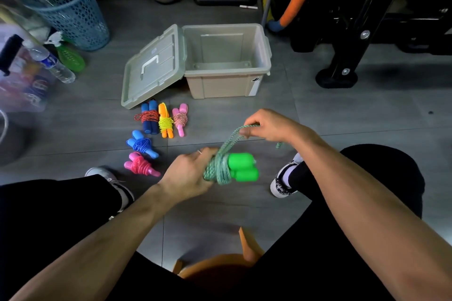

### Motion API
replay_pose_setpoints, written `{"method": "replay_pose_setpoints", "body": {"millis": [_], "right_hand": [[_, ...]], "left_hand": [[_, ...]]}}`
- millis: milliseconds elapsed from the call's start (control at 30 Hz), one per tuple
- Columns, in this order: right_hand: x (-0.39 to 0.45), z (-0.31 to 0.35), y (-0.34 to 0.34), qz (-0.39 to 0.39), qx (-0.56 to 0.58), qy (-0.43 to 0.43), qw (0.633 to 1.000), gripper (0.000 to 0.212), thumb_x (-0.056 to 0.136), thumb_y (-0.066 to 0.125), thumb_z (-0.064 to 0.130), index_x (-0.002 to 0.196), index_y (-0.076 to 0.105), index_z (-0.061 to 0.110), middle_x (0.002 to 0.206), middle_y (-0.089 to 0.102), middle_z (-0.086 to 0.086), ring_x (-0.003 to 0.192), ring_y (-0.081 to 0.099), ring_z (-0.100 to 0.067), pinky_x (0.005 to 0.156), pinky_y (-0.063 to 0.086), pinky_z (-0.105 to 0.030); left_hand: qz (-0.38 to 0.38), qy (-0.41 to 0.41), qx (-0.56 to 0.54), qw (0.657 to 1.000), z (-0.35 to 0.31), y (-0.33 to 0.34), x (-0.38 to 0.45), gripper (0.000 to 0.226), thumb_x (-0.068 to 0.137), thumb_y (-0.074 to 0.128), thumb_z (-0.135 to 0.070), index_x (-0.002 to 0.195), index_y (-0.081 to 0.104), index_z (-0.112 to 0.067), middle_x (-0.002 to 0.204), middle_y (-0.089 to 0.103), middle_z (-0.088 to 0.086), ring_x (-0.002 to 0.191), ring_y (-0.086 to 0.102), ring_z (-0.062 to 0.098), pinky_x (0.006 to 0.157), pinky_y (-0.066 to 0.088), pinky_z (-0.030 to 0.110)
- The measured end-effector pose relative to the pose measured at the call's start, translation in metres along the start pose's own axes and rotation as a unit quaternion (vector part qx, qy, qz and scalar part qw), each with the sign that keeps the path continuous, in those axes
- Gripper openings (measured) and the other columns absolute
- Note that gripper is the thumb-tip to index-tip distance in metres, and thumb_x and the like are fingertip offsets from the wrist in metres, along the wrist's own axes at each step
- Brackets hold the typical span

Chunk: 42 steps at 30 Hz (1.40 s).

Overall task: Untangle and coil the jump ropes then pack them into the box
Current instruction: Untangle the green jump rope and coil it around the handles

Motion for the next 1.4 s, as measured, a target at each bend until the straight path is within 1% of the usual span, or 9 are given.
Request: {"method": "replay_pose_setpoints", "body": {"millis": [100,233,367,467,700,933,1067,1200,1400], "right_hand": [[-0.009,-0.006,0.011,-0.003,0.089,-0.005,0.996,0.033,0.091,0.060,0.047,0.065,0.064,0.028,0.058,0.047,0.004,0.056,0.039,-0.010,0.055,0.030,-0.029],[-0.018,-0.002,0.036,0.030,0.064,0.014,0.997,0.032,0.099,0.052,0.039,0.080,0.069,0.020,0.063,0.053,0.005,0.057,0.047,-0.006,0.059,0.038,-0.026],[-0.025,0.017,0.066,0.085,-0.016,-0.006,0.996,0.029,0.101,0.049,0.034,0.091,0.065,0.012,0.089,0.063,-0.009,0.083,0.057,-0.021,0.073,0.041,-0.032],[-0.032,0.034,0.078,0.112,-0.112,-0.002,0.987,0.026,0.103,0.044,0.032,0.105,0.058,0.011,0.108,0.065,-0.016,0.099,0.060,-0.030,0.071,0.036,-0.031],[-0.046,0.081,0.073,0.090,-0.308,-0.065,0.945,0.029,0.102,0.046,0.028,0.111,0.061,0.005,0.110,0.065,-0.019,0.101,0.064,-0.039,0.068,0.041,-0.036],[-0.033,0.102,0.042,0.067,-0.344,-0.108,0.930,0.023,0.098,0.053,0.035,0.102,0.066,0.016,0.101,0.067,-0.007,0.091,0.064,-0.030,0.065,0.036,-0.031],[-0.022,0.091,0.022,0.050,-0.278,-0.064,0.957,0.025,0.096,0.055,0.043,0.098,0.068,0.022,0.100,0.067,-0.006,0.094,0.061,-0.027,0.067,0.037,-0.031],[-0.008,0.070,0.020,0.023,-0.104,-0.041,0.993,0.027,0.094,0.059,0.044,0.092,0.068,0.018,0.100,0.058,-0.004,0.095,0.057,-0.022,0.078,0.044,-0.035],[-0.013,0.063,0.026,-0.026,-0.074,-0.050,0.996,0.025,0.097,0.056,0.037,0.092,0.063,0.014,0.070,0.053,0.002,0.072,0.050,-0.022,0.066,0.040,-0.034]], "left_hand": [[-0.085,-0.211,-0.175,0.958,0.004,-0.014,0.002,0.057,0.068,0.080,-0.027,0.111,0.042,-0.030,0.089,0.064,-0.006,0.074,0.064,0.012,0.065,0.052,0.026],[-0.160,-0.294,-0.333,0.882,0.000,-0.016,0.008,0.061,0.069,0.076,-0.016,0.116,0.041,-0.033,0.092,0.065,-0.001,0.070,0.059,0.011,0.061,0.051,0.031],[-0.167,-0.362,-0.320,0.859,0.007,-0.013,0.014,0.058,0.073,0.072,-0.011,0.122,0.043,-0.026,0.094,0.064,0.000,0.063,0.054,0.007,0.059,0.045,0.029],[-0.108,-0.395,-0.257,0.875,0.017,-0.012,0.020,0.073,0.072,0.073,-0.009,0.134,0.034,-0.018,0.107,0.060,0.001,0.084,0.058,0.015,0.070,0.043,0.027],[0.097,-0.380,0.024,0.920,0.016,0.010,0.014,0.057,0.076,0.066,-0.009,0.123,0.034,-0.004,0.115,0.047,0.018,0.101,0.058,0.043,0.076,0.045,0.044],[0.198,-0.260,0.216,0.920,0.005,0.024,0.017,0.024,0.092,0.047,-0.009,0.116,0.049,-0.007,0.115,0.055,0.012,0.105,0.061,0.032,0.073,0.046,0.038],[0.093,-0.066,0.282,0.953,-0.010,0.018,0.019,0.024,0.074,0.038,-0.004,0.080,0.061,-0.002,0.068,0.058,0.012,0.050,0.062,0.031,0.036,0.041,0.029],[0.113,-0.082,0.222,0.965,-0.008,0.002,0.016,0.036,0.055,0.071,-0.007,0.088,0.056,-0.006,0.075,0.055,0.008,0.058,0.060,0.027,0.043,0.041,0.031],[0.154,-0.229,-0.060,0.959,-0.010,0.000,0.017,0.045,0.072,0.067,-0.019,0.112,0.049,-0.012,0.095,0.050,0.000,0.092,0.057,0.024,0.070,0.040,0.027]]}}
Point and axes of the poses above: each hand's wrist, its own x-axis towards the middle knuckle, its own y-axis out of the palm, z = x × y, the point moved 4 cm from there along x, towards the middle knuckle
